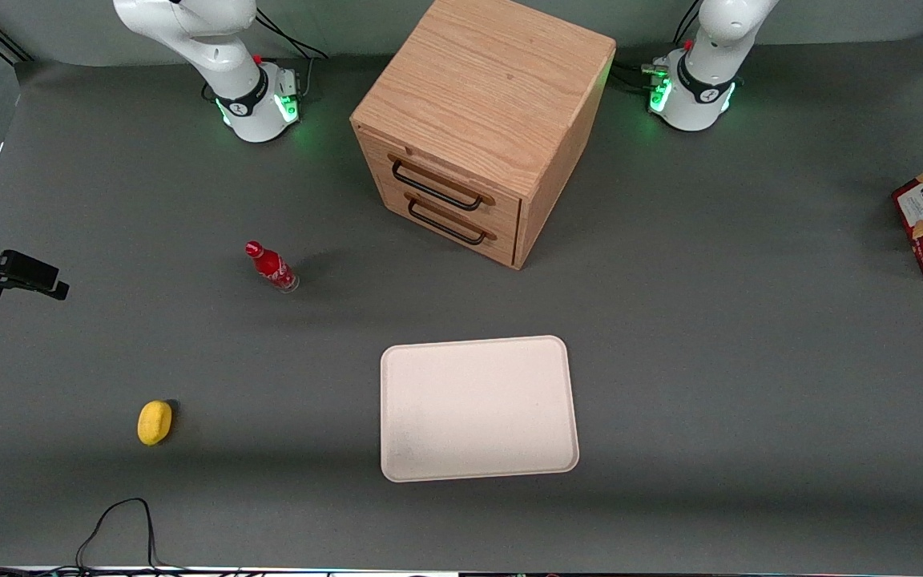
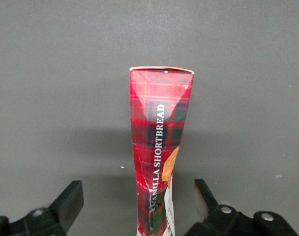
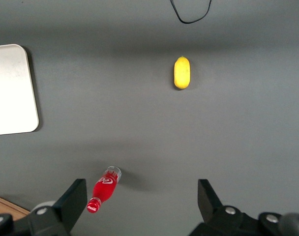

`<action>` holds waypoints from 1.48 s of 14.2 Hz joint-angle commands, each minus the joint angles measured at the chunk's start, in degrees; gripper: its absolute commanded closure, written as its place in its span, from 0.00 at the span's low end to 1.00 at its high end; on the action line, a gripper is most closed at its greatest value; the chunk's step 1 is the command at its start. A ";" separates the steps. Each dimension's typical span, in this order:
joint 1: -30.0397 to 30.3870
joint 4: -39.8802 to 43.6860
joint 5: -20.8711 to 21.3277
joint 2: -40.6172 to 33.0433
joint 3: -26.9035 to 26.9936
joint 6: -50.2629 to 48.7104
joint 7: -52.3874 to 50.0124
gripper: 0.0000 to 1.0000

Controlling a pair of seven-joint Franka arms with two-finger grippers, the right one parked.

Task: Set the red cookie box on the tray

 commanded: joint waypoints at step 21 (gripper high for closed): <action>-2.94 5.82 0.01 -5.03 -0.37 -11.87 1.56 1.00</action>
